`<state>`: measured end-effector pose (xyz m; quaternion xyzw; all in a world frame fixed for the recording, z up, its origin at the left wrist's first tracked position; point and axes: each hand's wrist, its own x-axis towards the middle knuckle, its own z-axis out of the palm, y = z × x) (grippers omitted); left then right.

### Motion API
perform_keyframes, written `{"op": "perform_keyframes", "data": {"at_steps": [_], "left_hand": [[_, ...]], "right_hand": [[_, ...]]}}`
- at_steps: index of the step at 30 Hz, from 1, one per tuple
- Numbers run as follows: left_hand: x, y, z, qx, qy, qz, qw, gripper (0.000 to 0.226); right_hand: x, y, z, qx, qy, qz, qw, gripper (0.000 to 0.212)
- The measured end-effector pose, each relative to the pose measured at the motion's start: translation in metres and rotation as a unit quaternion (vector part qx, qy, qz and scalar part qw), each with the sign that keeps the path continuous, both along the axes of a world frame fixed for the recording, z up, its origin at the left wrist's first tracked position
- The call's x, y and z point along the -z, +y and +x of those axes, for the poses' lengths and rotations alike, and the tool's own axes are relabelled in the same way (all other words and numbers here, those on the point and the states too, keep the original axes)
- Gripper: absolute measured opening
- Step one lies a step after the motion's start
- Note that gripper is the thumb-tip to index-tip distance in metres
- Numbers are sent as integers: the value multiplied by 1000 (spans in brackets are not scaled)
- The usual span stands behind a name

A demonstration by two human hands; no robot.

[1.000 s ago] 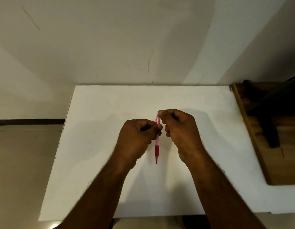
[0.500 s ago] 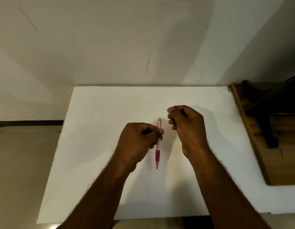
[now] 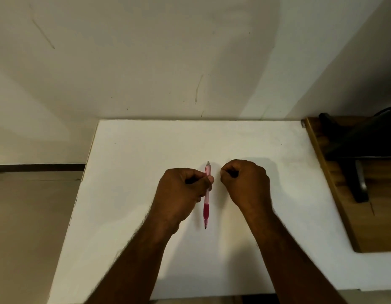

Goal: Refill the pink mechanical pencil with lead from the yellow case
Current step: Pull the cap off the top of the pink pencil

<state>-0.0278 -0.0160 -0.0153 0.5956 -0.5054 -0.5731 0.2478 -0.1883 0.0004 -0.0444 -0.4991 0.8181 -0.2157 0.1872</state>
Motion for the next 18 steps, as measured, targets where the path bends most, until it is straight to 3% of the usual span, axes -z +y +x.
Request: {"op": "perform_keyframes", "data": {"at_steps": [5, 9, 11, 18], "left_hand": [[1, -1, 2, 10, -3, -1, 1000, 17], [1, 0, 0, 23, -13, -6, 1000, 17], [0, 0, -2, 29, -18, -7, 999, 18], [-1, 2, -4, 47, -23, -13, 999, 16]], "right_hand": [[-16, -1, -4, 47, -59, -64, 995, 10], [-30, -4, -2, 81, -289, -65, 952, 13], [-31, -4, 1, 65, -342, -28, 937, 11], [-28, -4, 4, 41, -343, -35, 938, 11]]}}
